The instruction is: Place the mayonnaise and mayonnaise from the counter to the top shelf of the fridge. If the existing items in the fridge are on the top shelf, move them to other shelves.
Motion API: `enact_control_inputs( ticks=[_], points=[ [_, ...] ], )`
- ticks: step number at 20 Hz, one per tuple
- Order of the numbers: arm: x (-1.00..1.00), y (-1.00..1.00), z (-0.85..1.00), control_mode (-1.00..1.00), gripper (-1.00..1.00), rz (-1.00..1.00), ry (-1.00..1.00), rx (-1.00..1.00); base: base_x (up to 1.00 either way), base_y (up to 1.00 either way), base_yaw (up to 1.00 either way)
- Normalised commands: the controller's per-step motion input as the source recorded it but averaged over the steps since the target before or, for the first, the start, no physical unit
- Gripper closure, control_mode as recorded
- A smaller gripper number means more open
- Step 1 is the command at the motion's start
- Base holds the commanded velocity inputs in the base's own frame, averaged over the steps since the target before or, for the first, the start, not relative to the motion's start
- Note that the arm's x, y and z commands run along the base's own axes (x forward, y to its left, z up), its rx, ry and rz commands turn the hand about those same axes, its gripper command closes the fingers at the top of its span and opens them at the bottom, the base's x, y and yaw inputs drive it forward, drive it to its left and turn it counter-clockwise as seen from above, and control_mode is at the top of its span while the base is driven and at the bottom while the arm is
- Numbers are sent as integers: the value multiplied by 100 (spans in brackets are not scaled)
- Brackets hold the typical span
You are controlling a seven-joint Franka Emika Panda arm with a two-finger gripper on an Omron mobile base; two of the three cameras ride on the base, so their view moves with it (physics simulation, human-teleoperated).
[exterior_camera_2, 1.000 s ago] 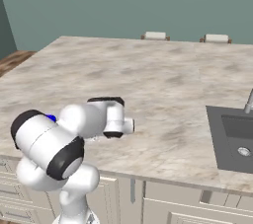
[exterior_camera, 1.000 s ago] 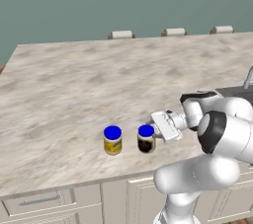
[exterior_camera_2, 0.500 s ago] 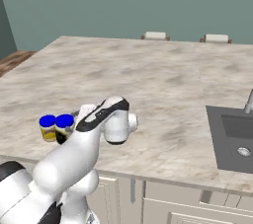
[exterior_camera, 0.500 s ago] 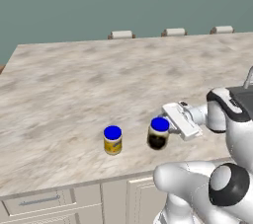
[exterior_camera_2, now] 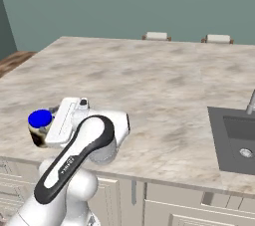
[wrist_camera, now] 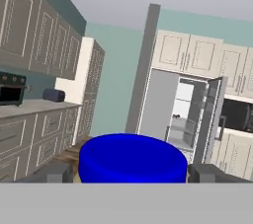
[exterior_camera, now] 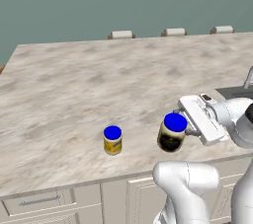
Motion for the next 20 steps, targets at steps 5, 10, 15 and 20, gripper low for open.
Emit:
enact_control_inputs(
  ticks=[5,10,15,20],
  points=[
    [-77,55,51,-100,100,0,-1,-1,0,0,0],
    [-22,54,14,100,100,0,0,-4,-9,40,4],
    [0,0,0,100,100,0,0,0,-31,100,23],
    [0,0,0,100,100,0,0,0,-46,100,24]
  ],
)
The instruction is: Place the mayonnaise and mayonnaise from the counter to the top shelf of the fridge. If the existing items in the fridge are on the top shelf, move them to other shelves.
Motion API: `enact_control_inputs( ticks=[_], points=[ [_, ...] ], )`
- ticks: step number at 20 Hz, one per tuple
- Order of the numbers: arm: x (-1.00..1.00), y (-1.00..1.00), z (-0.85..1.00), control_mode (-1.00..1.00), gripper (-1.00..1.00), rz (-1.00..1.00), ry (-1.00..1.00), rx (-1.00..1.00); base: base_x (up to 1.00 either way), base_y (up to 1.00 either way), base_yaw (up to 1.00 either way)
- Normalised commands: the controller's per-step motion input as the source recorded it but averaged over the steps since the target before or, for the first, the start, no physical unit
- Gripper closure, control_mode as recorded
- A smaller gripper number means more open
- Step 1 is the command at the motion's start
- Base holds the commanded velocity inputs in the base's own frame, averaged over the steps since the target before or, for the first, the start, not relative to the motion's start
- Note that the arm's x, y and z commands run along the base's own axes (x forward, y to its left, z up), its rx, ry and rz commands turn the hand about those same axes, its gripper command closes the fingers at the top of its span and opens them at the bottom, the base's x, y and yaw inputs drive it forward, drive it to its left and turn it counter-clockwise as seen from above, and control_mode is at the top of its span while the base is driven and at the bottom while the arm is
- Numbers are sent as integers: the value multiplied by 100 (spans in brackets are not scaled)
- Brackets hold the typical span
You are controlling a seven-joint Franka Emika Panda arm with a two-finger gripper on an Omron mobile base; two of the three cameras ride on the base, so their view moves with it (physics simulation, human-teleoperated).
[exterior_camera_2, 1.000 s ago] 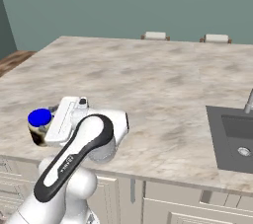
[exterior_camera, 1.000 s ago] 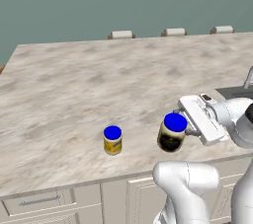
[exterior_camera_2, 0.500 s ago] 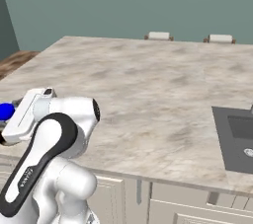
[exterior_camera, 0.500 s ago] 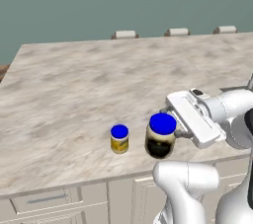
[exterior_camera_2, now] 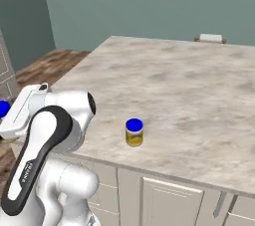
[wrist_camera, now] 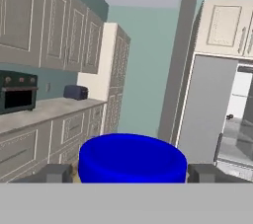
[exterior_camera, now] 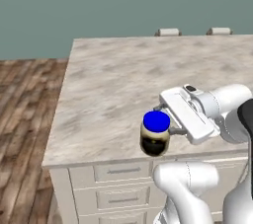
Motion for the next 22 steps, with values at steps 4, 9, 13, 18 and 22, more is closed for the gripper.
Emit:
enact_control_inputs(
  ticks=[4,9,13,18,22],
  points=[
    [0,0,0,100,100,0,0,0,-44,100,18],
    [0,0,0,100,100,0,0,0,-17,100,11],
    [0,0,0,100,100,0,0,0,0,100,3],
    [0,0,0,100,100,0,0,0,-5,100,0],
    [0,0,0,100,100,0,0,0,-16,100,1]
  ],
)
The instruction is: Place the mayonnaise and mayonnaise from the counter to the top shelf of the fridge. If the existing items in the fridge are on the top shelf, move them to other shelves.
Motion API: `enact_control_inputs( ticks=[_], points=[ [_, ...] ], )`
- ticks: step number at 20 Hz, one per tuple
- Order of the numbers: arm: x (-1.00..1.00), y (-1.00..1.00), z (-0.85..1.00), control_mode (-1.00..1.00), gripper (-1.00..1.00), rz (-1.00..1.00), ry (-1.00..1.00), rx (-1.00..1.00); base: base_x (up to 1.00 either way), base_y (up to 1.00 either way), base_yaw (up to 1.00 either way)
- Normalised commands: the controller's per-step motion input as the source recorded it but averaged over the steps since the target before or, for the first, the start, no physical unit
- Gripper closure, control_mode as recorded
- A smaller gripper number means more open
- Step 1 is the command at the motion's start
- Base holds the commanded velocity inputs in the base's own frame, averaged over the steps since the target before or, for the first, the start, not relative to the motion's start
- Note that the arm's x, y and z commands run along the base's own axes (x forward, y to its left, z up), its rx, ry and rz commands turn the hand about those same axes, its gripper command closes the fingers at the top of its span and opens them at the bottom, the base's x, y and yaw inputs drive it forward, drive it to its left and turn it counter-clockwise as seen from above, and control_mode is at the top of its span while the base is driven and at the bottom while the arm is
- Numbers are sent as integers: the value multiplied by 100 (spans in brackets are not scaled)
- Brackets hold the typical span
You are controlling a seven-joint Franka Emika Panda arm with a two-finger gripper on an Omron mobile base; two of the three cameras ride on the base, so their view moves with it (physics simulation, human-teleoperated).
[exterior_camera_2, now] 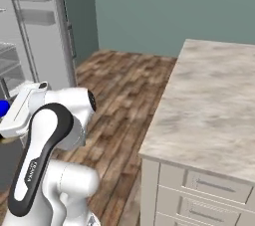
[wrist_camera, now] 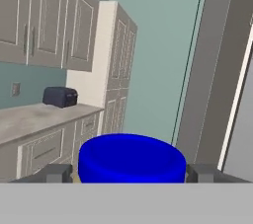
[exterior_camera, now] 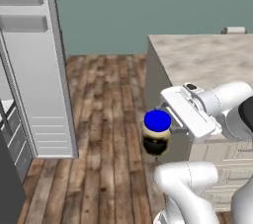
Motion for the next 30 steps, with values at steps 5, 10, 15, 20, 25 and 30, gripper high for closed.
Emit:
enact_control_inputs(
  ticks=[5,10,15,20,25,30],
  points=[
    [0,0,0,100,100,0,0,0,7,100,0],
    [0,0,0,100,100,0,0,0,54,100,0],
    [0,0,0,100,100,0,0,0,98,100,-6],
    [0,0,0,100,100,0,0,0,100,65,-4],
    [0,0,0,100,100,0,0,0,100,-9,13],
    [0,0,0,100,100,0,0,0,81,-58,31]
  ],
)
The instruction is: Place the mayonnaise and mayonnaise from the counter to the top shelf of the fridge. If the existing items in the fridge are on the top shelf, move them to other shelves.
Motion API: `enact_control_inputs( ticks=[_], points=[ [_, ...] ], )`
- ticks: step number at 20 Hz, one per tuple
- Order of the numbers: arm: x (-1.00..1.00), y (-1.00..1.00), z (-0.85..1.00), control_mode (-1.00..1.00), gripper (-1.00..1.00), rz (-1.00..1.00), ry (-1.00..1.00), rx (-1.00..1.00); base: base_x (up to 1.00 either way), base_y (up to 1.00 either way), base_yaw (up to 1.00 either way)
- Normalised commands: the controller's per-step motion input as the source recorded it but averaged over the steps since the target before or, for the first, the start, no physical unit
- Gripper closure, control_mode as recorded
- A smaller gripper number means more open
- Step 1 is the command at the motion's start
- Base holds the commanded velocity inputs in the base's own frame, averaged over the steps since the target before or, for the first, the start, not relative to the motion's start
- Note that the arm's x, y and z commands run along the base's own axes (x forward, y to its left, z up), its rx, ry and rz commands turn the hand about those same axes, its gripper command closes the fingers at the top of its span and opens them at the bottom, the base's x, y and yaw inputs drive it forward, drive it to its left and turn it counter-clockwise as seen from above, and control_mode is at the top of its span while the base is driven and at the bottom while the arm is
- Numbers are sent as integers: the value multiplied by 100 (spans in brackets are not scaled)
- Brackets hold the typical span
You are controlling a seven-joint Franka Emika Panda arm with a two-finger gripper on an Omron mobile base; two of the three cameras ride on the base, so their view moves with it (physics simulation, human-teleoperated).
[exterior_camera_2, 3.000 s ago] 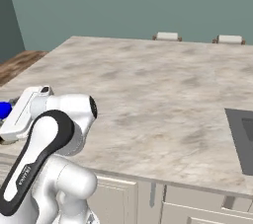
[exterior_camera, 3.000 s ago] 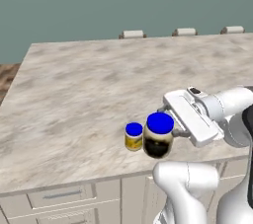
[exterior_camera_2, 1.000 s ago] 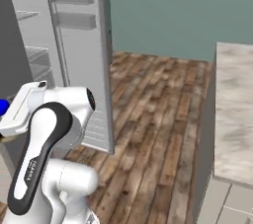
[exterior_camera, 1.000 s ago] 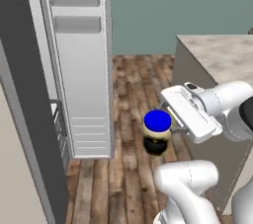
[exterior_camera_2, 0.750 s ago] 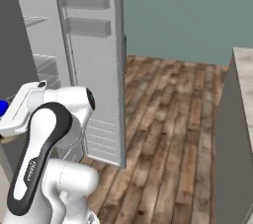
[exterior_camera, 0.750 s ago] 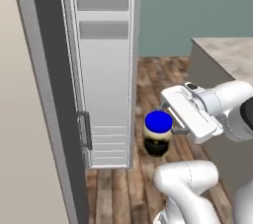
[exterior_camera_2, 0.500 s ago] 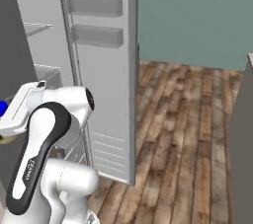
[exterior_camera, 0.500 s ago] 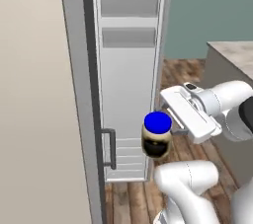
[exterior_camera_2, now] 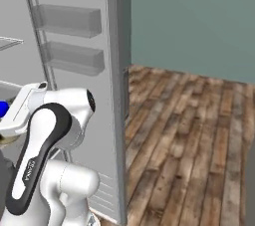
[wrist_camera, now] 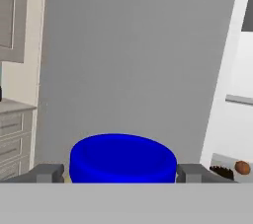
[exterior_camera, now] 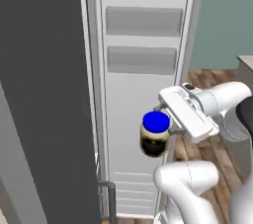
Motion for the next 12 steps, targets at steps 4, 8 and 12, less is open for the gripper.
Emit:
enact_control_inputs(
  ticks=[4,8,12],
  points=[
    [0,0,0,100,100,0,0,0,17,-60,52],
    [0,0,0,100,100,0,0,0,-23,-57,65],
    [0,0,0,100,100,0,0,0,-1,-41,64]
  ],
)
